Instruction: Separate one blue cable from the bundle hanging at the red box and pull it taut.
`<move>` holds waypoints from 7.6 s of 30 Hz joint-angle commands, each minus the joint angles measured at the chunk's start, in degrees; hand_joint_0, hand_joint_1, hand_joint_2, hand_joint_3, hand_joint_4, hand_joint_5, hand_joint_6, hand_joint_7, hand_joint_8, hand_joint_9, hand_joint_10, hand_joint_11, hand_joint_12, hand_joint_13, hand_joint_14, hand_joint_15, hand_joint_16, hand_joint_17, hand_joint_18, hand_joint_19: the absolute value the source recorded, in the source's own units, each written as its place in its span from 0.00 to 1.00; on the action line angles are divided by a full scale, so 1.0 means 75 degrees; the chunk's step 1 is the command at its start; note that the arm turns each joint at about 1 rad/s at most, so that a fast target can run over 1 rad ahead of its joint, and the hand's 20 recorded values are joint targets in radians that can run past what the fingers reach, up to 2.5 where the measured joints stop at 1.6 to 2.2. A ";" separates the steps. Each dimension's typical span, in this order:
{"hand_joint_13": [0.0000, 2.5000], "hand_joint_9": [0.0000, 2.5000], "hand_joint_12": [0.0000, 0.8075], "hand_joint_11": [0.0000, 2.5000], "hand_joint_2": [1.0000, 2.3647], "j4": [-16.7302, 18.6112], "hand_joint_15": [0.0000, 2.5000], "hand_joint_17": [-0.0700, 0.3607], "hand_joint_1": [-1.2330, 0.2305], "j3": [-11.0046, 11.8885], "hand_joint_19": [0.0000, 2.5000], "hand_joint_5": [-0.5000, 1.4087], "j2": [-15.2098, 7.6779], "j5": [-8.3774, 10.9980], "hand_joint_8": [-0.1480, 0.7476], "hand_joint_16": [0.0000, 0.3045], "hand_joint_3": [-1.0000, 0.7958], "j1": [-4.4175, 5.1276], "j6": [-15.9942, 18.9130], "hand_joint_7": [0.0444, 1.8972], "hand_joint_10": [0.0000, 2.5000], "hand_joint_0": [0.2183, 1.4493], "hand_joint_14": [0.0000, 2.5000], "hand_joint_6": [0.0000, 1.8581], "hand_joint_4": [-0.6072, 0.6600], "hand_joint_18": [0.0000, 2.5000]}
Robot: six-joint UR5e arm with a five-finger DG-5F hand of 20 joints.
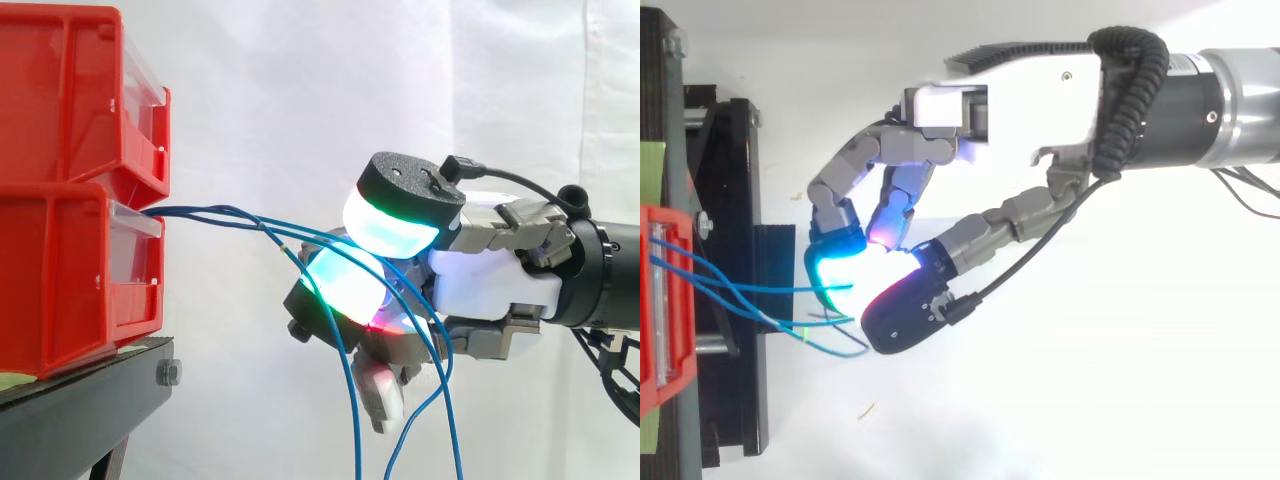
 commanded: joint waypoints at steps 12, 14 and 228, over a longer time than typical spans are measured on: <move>0.42 0.41 0.55 0.44 0.01 -0.0336 0.25 0.44 0.33 -0.0013 0.20 0.14 0.0000 0.0534 0.57 0.17 0.34 0.0130 0.1895 0.54 0.01 0.40 0.01 0.47 0.60 0.38; 0.42 0.41 0.55 0.44 0.01 -0.0336 0.25 0.44 0.33 -0.0013 0.20 0.14 0.0000 0.0534 0.57 0.17 0.32 0.0130 0.1965 0.53 0.01 0.41 0.01 0.47 0.59 0.38; 0.49 0.51 0.53 0.67 0.01 -0.0078 0.38 0.44 0.32 -0.1127 0.23 0.15 0.0352 0.1952 0.49 0.17 0.40 0.0762 0.2317 0.58 0.00 0.39 0.01 0.48 0.51 0.39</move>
